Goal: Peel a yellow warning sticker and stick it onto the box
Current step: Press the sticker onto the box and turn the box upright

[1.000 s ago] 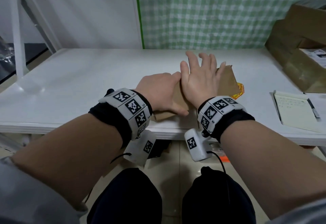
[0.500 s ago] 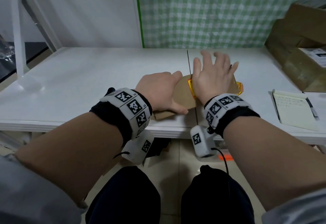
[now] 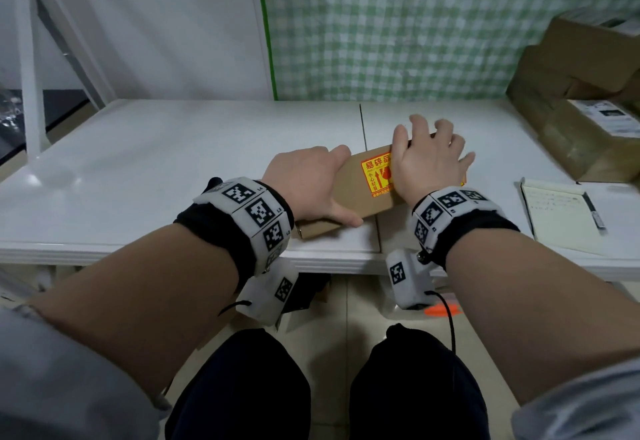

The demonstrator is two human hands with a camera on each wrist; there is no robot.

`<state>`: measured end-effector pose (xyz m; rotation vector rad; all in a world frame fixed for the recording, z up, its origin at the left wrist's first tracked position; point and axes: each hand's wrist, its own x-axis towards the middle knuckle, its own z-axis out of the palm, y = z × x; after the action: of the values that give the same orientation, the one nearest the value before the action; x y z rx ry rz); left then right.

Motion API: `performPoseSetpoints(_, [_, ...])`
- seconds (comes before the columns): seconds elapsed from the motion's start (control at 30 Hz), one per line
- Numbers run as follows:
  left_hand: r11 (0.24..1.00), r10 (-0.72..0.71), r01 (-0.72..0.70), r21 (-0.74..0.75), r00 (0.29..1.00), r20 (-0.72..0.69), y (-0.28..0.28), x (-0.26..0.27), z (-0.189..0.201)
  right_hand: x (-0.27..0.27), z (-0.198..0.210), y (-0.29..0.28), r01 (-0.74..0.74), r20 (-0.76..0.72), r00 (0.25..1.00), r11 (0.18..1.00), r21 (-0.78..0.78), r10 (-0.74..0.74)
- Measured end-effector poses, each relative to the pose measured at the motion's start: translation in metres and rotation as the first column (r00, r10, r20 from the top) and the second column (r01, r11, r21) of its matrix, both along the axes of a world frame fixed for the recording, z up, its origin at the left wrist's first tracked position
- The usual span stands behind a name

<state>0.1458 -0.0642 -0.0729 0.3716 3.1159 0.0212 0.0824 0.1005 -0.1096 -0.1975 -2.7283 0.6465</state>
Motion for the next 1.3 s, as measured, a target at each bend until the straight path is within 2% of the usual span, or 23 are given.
performPoseSetpoints(0.13, [0.999,0.018,-0.019,0.04,1.0,0.026,0.002,0.002,0.004,0.009,0.014,0.007,0.075,0.238,0.971,0.96,-0.27,-0.009])
performPoseSetpoints(0.27, [0.994,0.021,-0.028,0.107,0.998,0.062,0.004,0.006,0.004,0.012,0.024,0.018,0.145,0.331,0.943,0.881,-0.451,0.014])
performPoseSetpoints(0.4, [0.981,0.077,-0.102,0.166,0.986,0.151,0.004,0.008,0.009,0.022,0.03,0.022,0.215,0.335,0.942,0.757,-0.617,0.005])
performPoseSetpoints(0.47, [0.956,0.156,-0.204,0.211,0.962,0.224,0.0,0.008,0.012,0.027,0.03,0.024,0.231,0.291,0.956,0.699,-0.677,-0.034])
performPoseSetpoints(0.53, [0.892,0.248,-0.341,0.296,0.918,0.309,-0.007,0.011,0.015,0.031,0.03,0.027,0.235,0.237,0.967,0.667,-0.707,-0.091])
performPoseSetpoints(0.6, [0.778,0.31,-0.465,0.422,0.869,0.386,-0.018,0.015,0.017,0.034,0.029,0.029,0.238,0.195,0.971,0.625,-0.743,-0.137])
performPoseSetpoints(0.63, [0.698,0.328,-0.523,0.489,0.841,0.43,-0.023,0.016,0.017,0.034,0.03,0.03,0.242,0.183,0.97,0.593,-0.768,-0.159])
performPoseSetpoints(0.73, [0.386,0.287,-0.646,0.659,0.763,0.579,-0.033,0.014,0.016,0.028,0.032,0.029,0.255,0.183,0.964,0.479,-0.84,-0.192])
performPoseSetpoints(0.8, [0.171,0.204,-0.661,0.731,0.749,0.63,-0.035,0.009,0.014,0.023,0.034,0.026,0.228,0.178,0.972,0.441,-0.868,-0.152])
performPoseSetpoints(0.83, [0.087,0.177,-0.657,0.749,0.75,0.637,-0.035,0.005,0.014,0.021,0.035,0.024,0.208,0.169,0.977,0.431,-0.878,-0.127])
performPoseSetpoints(0.97, [-0.198,0.12,-0.612,0.765,0.76,0.639,-0.04,-0.029,0.01,-0.004,0.035,0.018,0.113,0.096,0.993,0.354,-0.928,-0.065])
performPoseSetpoints(1.07, [-0.329,0.06,-0.578,0.747,0.776,0.628,-0.042,-0.063,0.008,-0.033,0.033,0.016,0.058,0.06,0.998,0.298,-0.953,-0.006])
performPoseSetpoints(1.13, [-0.393,0.067,-0.532,0.75,0.797,0.6,-0.042,-0.088,0.009,-0.056,0.031,0.016,0.042,0.049,0.999,0.308,-0.951,0.015])
performPoseSetpoints(1.17, [-0.419,0.076,-0.512,0.75,0.803,0.591,-0.041,-0.101,0.009,-0.067,0.03,0.015,0.047,0.054,0.998,0.351,-0.935,0.01])
performPoseSetpoints(1.27, [-0.476,0.108,-0.485,0.734,0.796,0.596,-0.036,-0.136,0.001,-0.099,0.025,0.013,0.095,0.07,0.995,0.552,-0.828,-0.065])
performPoseSetpoints(1.3, [-0.499,0.114,-0.48,0.721,0.789,0.603,-0.032,-0.146,-0.004,-0.107,0.023,0.013,0.108,0.077,0.994,0.591,-0.799,-0.077])
